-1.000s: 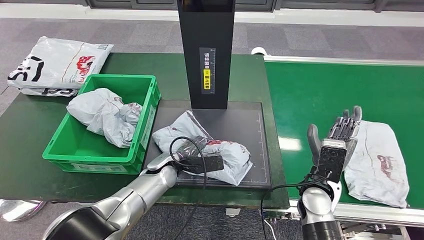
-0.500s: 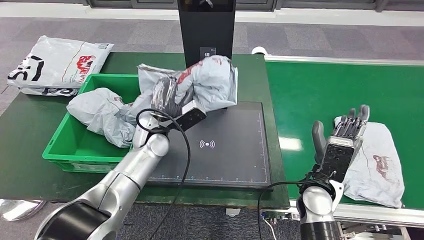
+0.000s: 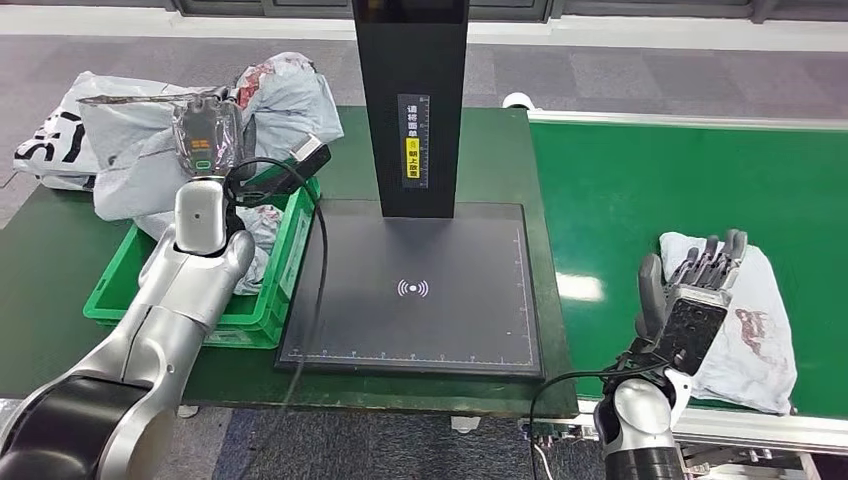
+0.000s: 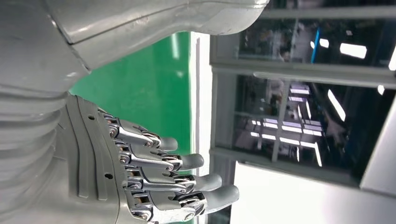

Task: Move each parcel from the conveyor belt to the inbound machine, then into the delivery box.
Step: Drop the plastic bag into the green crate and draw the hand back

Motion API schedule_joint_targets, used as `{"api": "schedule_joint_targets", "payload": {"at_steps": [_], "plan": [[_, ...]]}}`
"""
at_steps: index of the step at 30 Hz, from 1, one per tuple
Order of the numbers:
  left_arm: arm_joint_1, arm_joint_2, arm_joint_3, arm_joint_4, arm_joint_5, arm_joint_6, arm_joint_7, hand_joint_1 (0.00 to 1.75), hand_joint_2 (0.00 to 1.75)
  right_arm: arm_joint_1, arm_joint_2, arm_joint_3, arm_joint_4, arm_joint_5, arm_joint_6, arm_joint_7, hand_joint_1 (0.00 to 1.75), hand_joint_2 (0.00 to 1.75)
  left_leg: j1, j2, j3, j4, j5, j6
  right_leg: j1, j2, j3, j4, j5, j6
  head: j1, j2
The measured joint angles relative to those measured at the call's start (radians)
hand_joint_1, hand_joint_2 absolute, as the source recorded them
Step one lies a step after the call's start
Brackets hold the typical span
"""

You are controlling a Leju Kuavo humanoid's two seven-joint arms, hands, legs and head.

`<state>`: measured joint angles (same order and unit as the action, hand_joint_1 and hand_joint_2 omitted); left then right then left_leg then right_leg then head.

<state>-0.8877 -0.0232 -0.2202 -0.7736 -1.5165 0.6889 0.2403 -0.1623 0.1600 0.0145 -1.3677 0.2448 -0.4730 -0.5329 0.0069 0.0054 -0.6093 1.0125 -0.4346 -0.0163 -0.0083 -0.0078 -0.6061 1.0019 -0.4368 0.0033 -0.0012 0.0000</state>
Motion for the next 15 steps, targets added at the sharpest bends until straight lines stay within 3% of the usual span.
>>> {"api": "schedule_joint_targets", "payload": {"at_steps": [2, 5, 9, 12, 15], "plan": [[-0.021, 0.02, 0.002, 0.095, 0.003, -0.026, 0.03, 1.75, 0.0, -0.007, -0.005, 0.003, 0.013, -0.011, 0.018, 0.002, 0.0, 1.75, 0.0, -0.002, 0.0, 0.0, 0.0, 0.0, 0.0, -0.003, 0.001, 0.001, -0.001, 0.0, 0.0, 0.0], [-0.022, 0.057, 0.023, 0.229, 0.044, -0.093, 0.09, 1.75, 0.0, -0.031, -0.007, 0.006, 0.046, -0.014, 0.038, 0.003, 0.0, 1.75, 0.0, 0.003, 0.0, 0.0, 0.0, -0.001, -0.001, 0.002, 0.0, 0.001, 0.001, -0.002, 0.0, 0.0], [-0.017, 0.099, 0.079, 0.347, 0.105, -0.167, 0.117, 1.75, 1.75, -0.067, -0.01, 0.008, 0.085, -0.001, 0.041, 0.016, 0.0, 1.75, 0.0, 0.005, 0.0, 0.0, 0.0, -0.001, 0.0, 0.005, -0.002, 0.001, 0.001, -0.003, 0.0, 0.0], [-0.019, 0.115, 0.109, 0.39, 0.13, -0.215, 0.114, 1.75, 1.75, -0.08, -0.01, 0.011, 0.099, 0.005, 0.041, 0.021, 0.0, 1.75, 0.0, 0.0, -0.001, 0.0, 0.0, -0.001, 0.001, 0.0, -0.002, 0.001, 0.0, -0.003, 0.0, 0.0], [-0.024, 0.119, 0.153, 0.43, 0.177, -0.345, 0.101, 1.75, 1.75, -0.091, -0.011, 0.016, 0.11, 0.01, 0.043, 0.026, 0.0, 1.75, 0.0, -0.001, -0.001, 0.0, 0.0, -0.001, 0.0, -0.001, -0.002, 0.001, 0.0, -0.004, 0.0, 0.0]]}}
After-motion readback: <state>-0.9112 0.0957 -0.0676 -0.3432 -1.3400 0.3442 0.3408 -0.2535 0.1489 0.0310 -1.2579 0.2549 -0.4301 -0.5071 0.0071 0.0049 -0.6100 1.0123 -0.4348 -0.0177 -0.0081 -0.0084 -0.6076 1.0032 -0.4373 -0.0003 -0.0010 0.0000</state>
